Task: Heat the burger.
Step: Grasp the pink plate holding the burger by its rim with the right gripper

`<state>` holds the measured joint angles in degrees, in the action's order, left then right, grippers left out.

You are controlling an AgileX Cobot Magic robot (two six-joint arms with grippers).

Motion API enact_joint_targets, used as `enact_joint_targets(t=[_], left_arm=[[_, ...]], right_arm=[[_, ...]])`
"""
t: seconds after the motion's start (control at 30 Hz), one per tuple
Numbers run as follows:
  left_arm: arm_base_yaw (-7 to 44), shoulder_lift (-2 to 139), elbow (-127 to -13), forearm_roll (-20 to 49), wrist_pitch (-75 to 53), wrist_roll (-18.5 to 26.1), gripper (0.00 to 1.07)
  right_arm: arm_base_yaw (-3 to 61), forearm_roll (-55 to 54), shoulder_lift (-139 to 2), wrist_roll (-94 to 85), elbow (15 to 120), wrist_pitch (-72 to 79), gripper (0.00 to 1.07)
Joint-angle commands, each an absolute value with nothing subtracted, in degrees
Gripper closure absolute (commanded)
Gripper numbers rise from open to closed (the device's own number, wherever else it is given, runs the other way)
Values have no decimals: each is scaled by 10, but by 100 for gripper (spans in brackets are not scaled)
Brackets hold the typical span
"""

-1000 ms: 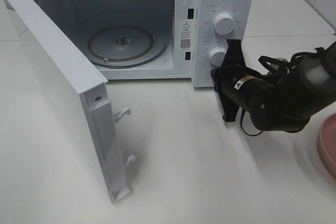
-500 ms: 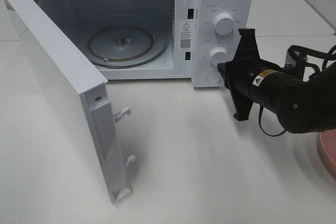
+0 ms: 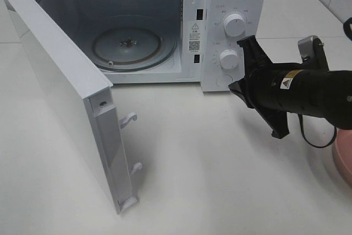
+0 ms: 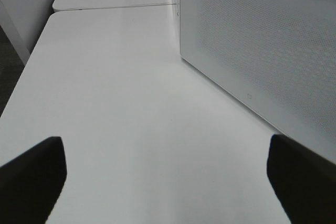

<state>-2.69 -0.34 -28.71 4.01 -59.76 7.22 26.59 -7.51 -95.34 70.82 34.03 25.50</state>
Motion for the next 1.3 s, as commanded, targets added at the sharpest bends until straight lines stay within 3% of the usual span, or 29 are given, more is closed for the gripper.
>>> enact_joint_targets(t=[0.03, 0.67, 1.13, 1.23, 1.3], left_arm=[[-25, -16, -285, 41, -596, 72, 10], [-25, -16, -285, 41, -596, 72, 10], [-25, -16, -285, 41, -596, 72, 10], [-25, -16, -285, 41, -596, 72, 10], [-25, -16, -285, 41, -596, 72, 10]], right_arm=[[262, -69, -913, 612, 339, 187, 106], [262, -69, -796, 318, 340, -39, 100], [262, -21, -794, 176, 359, -251, 94], [261, 5, -794, 156, 374, -295, 87], [261, 35, -794, 146, 386, -323, 72]])
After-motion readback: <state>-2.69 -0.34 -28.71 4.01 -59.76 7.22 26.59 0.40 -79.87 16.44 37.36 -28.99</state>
